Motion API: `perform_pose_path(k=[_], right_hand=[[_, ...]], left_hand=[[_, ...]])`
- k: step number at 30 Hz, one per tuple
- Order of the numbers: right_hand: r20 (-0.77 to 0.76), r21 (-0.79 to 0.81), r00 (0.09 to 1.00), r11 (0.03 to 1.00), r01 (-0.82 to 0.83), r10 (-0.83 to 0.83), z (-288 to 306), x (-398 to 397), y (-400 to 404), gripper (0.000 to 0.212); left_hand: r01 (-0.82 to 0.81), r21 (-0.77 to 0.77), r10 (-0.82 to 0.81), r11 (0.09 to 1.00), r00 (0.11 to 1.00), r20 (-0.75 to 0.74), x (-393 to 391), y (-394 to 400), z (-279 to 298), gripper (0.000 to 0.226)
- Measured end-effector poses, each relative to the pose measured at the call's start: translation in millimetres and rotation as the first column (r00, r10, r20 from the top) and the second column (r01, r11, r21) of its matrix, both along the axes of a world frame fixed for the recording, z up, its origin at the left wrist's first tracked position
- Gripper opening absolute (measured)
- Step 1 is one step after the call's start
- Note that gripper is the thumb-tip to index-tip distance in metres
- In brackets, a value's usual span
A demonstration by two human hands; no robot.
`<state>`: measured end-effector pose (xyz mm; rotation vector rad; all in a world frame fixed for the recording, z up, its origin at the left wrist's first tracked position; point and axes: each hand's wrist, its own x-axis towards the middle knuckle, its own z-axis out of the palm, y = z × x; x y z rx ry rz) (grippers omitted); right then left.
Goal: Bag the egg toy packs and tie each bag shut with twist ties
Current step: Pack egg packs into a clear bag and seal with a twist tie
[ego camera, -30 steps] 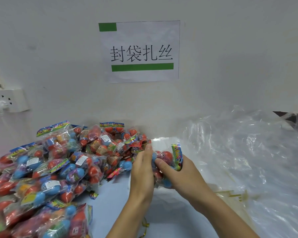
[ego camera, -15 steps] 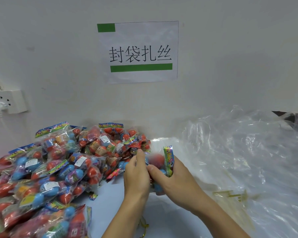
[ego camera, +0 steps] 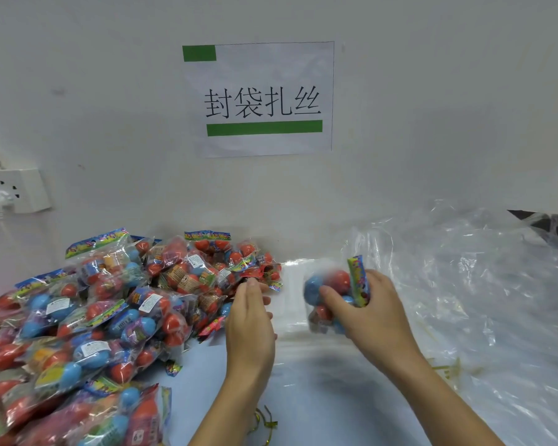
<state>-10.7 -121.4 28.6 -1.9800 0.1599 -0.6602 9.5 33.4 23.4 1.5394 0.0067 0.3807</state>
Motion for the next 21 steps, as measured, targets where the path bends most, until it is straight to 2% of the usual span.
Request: perform_pose_path(k=[2, 4, 7, 9, 13, 17, 21], right_hand=[[-0.131, -0.04, 0.988, 0.996, 0.078, -0.083, 0, 1, -8, 0.031], [-0.223, 0.02, 0.973, 0.997, 0.072, -0.066, -2, 1, -14, 0.038], [-0.267, 0.167, 0.963, 0.986, 0.016, 0.03, -4, 0, -13, 0.034], [-0.278, 0.129, 0.96, 0.992, 0.005, 0.032, -6, 0, -10, 0.028], [-0.273, 0.094, 0.961, 0.995, -0.023, 0.048, -6, 1, -7, 0.028], [-0.296, 0.119, 0.938, 0.981, -0.15, 0.18, -5, -3, -7, 0.028], [-0.38, 0.102, 0.827, 0.907, -0.408, 0.414, 1, -10, -10, 0.028]], left_hand=[[-0.005, -0.039, 0.005, 0.999, 1.0, -0.02, 1, 2, 1, 0.039], [0.004, -0.066, -0.006, 0.998, 0.999, -0.035, 1, 2, 2, 0.04], [0.023, -0.07, -0.026, 0.997, 0.999, -0.04, 3, 2, 2, 0.038], [0.044, -0.076, -0.047, 0.996, 0.998, -0.043, 2, 2, 1, 0.038], [0.072, -0.069, -0.076, 0.995, 0.995, -0.063, 3, 2, 1, 0.035], [0.071, -0.048, -0.075, 0.996, 0.994, -0.077, 3, 2, 1, 0.03], [0.006, -0.061, -0.008, 0.998, 1.0, -0.022, 4, 6, 2, 0.019]])
